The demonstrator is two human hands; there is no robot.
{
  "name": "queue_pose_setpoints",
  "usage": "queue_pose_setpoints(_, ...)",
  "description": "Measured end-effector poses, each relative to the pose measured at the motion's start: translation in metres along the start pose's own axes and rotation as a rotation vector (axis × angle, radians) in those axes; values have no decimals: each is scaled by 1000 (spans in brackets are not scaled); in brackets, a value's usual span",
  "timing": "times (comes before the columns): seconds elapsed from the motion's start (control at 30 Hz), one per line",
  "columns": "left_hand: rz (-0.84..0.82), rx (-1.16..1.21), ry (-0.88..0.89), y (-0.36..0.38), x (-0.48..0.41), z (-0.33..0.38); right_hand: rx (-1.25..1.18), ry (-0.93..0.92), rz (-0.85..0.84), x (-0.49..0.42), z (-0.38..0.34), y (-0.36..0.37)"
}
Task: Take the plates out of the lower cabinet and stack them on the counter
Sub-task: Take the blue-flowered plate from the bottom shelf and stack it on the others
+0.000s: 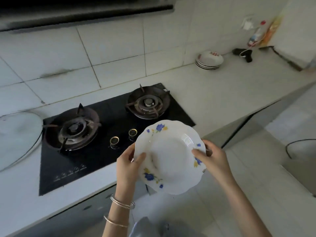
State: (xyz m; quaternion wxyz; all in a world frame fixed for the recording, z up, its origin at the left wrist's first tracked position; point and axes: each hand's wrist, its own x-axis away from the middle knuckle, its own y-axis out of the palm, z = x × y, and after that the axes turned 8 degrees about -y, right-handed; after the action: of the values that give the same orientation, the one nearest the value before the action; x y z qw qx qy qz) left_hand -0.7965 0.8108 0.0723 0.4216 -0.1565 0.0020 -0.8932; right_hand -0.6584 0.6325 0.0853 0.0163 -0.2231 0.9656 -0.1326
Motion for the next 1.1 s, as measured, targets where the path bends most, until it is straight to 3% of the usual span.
queue_pose_setpoints(0.43, -275, -3, -1, 122, -95, 58, 48, 64, 310, -90, 21, -72)
queue_pose_setpoints(0.77, -416, 0, 56, 206, -162, 104, -9, 86, 413, -165, 22, -117)
queue_pose_setpoints(1.1, -486, 21, 27, 355, -174, 110, 93, 74, 425, -232, 67, -245)
